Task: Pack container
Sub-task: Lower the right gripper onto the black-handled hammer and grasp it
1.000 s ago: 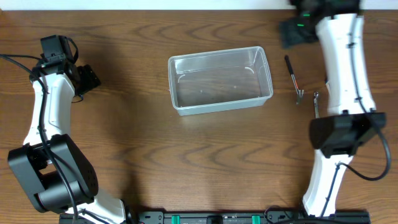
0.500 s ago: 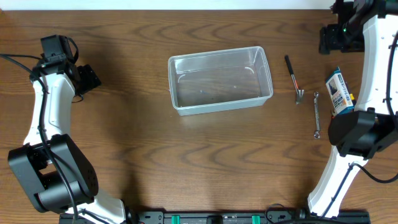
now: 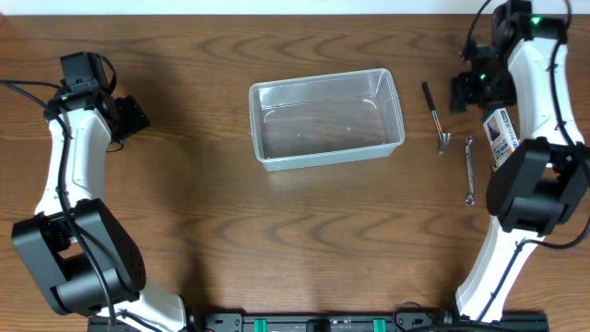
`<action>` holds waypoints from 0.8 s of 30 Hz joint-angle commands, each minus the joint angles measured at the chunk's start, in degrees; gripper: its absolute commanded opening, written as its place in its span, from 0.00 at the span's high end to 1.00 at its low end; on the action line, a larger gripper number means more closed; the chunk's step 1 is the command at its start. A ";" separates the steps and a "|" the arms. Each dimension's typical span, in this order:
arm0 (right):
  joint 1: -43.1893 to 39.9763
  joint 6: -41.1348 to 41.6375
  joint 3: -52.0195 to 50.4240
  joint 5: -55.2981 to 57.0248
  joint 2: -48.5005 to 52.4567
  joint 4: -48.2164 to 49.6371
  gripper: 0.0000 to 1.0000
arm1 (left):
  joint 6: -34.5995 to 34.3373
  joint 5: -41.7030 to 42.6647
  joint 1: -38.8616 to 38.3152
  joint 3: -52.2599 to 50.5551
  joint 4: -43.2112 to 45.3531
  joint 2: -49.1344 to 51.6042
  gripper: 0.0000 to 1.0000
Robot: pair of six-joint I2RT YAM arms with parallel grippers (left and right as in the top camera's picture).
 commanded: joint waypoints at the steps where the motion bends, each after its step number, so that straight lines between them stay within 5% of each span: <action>1: 2.49 -1.81 -3.52 -0.87 -0.76 2.16 0.30 | -0.11 -0.68 0.13 1.27 -0.17 0.52 0.02; 24: 4.48 3.37 -19.10 0.92 -0.76 11.13 0.38 | -0.09 -0.68 0.13 1.27 -0.17 0.52 0.02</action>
